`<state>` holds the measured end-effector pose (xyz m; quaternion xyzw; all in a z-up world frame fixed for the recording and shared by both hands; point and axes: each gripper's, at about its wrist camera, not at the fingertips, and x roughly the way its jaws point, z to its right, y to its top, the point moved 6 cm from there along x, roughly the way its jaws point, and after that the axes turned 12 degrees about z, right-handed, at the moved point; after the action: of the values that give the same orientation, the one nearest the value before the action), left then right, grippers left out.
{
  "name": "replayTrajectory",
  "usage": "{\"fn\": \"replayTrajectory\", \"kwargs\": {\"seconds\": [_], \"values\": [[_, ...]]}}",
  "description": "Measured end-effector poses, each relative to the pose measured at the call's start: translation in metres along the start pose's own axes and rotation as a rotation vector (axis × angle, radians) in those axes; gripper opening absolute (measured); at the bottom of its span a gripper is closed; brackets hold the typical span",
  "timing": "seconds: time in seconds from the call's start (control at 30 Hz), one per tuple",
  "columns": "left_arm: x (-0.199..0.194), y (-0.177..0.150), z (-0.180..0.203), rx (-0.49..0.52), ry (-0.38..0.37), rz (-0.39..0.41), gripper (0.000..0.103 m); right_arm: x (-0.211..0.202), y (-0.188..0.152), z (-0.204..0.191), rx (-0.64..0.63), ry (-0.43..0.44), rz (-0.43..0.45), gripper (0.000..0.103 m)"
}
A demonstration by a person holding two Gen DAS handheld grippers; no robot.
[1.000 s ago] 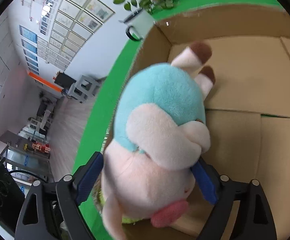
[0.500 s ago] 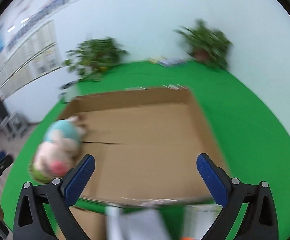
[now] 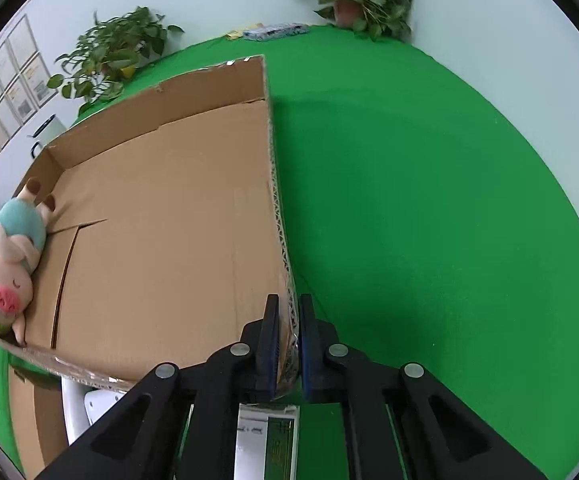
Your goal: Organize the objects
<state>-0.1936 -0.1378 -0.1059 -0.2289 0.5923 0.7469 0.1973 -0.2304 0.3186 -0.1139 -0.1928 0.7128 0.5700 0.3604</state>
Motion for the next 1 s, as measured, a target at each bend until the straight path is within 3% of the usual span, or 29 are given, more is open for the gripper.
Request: {"fn": "replayTrajectory", "kwargs": {"seconds": [0.3,0.37,0.4,0.43,0.47,0.53,0.57,0.63,0.83,1.0], "values": [[-0.006,0.002,0.000,0.025,0.000,0.000,0.033,-0.013,-0.007,-0.013,-0.028,-0.057,0.025,0.009],[-0.023,0.006,0.004,0.044,0.001,0.037,0.033,-0.027,-0.001,-0.030,-0.037,-0.041,0.070,0.031],[-0.032,0.008,0.008,0.046,-0.026,0.057,0.034,-0.045,0.000,-0.039,-0.038,0.006,0.117,0.067],[-0.045,0.009,0.013,0.045,-0.060,0.076,0.045,-0.060,0.000,-0.046,-0.036,0.051,0.156,0.102],[-0.060,0.011,0.019,0.043,-0.088,0.104,0.065,-0.079,-0.002,-0.056,-0.040,0.097,0.201,0.102],[-0.087,0.015,0.028,0.037,-0.120,0.177,0.085,-0.109,-0.012,-0.077,-0.086,0.160,0.234,0.102],[-0.104,0.014,0.034,0.042,-0.146,0.217,0.085,-0.120,-0.021,-0.087,-0.104,0.185,0.236,0.102],[-0.120,0.008,0.045,0.048,-0.186,0.222,0.085,-0.138,-0.043,-0.108,-0.113,0.241,0.216,0.102],[-0.131,-0.051,0.071,-0.006,-0.275,0.099,0.085,-0.177,-0.142,-0.163,-0.122,0.382,0.065,0.102],[-0.120,-0.107,0.088,-0.042,-0.338,-0.037,0.085,-0.205,-0.224,-0.201,-0.178,0.403,0.008,0.102]]}}
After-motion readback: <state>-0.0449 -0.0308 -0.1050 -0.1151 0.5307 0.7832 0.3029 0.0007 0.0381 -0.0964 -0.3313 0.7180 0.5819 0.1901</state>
